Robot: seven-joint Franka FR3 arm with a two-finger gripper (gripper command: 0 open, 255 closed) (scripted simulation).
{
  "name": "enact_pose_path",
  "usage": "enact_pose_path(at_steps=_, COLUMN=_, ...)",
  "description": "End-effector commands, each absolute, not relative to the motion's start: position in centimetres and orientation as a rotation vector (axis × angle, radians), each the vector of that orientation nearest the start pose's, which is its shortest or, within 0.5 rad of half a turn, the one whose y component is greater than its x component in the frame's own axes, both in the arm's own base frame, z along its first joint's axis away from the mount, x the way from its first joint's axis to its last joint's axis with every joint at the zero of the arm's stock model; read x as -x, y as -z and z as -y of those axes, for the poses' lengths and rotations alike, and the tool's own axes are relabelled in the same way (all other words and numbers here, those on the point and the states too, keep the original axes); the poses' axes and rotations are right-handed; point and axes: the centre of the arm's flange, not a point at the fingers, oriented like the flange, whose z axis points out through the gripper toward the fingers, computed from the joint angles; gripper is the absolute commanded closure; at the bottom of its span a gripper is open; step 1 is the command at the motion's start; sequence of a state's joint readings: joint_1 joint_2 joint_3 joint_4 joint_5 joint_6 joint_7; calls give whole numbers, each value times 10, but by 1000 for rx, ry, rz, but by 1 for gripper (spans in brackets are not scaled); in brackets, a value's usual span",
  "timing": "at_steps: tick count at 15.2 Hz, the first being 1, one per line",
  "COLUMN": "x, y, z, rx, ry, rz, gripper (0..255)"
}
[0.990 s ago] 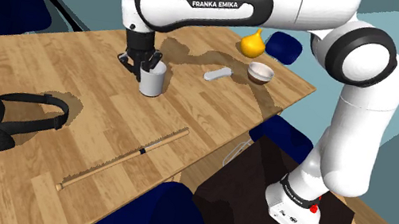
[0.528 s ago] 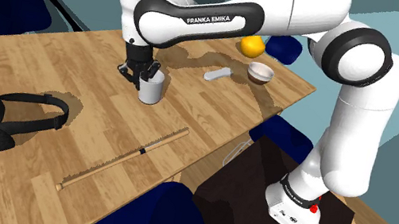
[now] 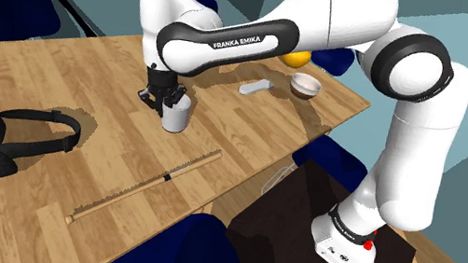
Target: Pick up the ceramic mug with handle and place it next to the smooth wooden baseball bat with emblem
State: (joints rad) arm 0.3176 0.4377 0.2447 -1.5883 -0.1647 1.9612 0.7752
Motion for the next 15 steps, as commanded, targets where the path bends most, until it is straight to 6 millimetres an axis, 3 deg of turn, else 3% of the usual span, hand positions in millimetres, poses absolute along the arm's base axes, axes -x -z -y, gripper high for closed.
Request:
enact_pose_path(at_steps=1, x=-583, y=-374, z=-330, rx=3198, ry=-15, rz=-266, gripper=255)
enact_pose_path(at_steps=4, x=-583, y=-359, z=-330, rx=3198, ry=-15, rz=-266, gripper=255)
enact_pose_path(at_steps=12, x=-583, y=-359, z=-330, rx=3198, ry=-15, rz=-266, gripper=255)
enact_pose_path(at_steps=13, x=-583, y=-359, z=-330, rx=3198, ry=-15, rz=-266, gripper=0)
enact_pose_path(at_steps=15, x=-583, y=-359, z=-330, rx=3198, ry=-15, rz=-266, gripper=0)
